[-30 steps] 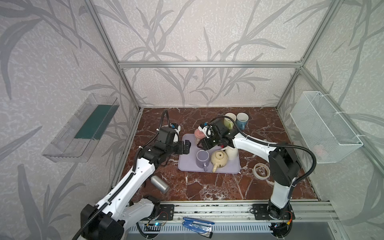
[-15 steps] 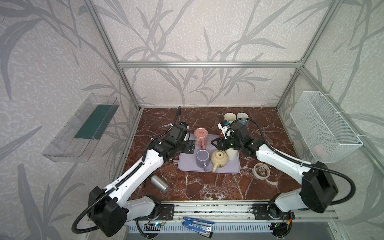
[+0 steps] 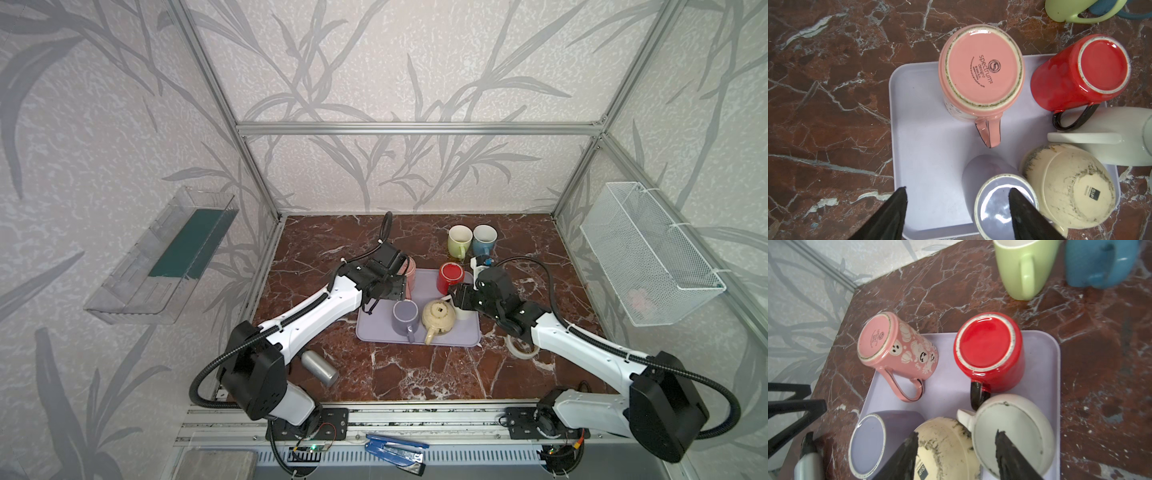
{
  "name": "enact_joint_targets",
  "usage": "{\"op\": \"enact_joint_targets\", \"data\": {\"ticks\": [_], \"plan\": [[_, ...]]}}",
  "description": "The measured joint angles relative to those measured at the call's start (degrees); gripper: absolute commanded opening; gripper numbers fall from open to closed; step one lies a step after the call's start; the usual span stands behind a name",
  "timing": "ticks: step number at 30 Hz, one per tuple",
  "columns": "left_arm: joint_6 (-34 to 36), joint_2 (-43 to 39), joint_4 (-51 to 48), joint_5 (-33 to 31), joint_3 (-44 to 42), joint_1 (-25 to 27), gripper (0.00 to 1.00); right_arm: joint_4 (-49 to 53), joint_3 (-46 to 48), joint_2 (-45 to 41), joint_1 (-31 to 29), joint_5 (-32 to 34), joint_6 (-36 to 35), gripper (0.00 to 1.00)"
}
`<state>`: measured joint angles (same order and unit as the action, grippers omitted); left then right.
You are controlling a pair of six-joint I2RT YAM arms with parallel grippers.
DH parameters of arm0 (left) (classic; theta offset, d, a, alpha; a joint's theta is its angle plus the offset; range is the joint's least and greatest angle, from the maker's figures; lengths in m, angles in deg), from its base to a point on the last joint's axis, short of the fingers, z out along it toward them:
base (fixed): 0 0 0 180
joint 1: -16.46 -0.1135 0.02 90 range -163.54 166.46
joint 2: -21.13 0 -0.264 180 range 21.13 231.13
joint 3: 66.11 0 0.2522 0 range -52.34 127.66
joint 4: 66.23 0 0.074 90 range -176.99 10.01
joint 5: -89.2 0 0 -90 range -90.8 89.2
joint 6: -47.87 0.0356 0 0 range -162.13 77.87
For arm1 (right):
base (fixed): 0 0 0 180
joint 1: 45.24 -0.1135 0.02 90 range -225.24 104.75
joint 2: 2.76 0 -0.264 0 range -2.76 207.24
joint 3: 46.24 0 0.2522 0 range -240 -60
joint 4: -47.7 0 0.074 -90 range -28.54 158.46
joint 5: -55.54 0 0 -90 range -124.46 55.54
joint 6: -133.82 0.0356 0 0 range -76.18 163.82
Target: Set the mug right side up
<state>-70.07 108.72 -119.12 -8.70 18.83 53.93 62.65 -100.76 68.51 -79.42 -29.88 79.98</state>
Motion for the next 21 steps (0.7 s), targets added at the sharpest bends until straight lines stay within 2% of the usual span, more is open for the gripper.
{"op": "enact_joint_targets", "data": {"ticks": [8, 21], "plan": [[-1.84, 7.54, 0.09, 0.17, 4.57, 0.94, 0.72, -2.4, 5.01, -4.68, 0.02, 5.38, 2.82, 0.61], [-2.71, 15.45, -0.04, -0.7, 8.61, 1.49, 0.69, -6.56, 8.13, -8.28, 0.0, 5.66, 2.97, 0.61]]}}
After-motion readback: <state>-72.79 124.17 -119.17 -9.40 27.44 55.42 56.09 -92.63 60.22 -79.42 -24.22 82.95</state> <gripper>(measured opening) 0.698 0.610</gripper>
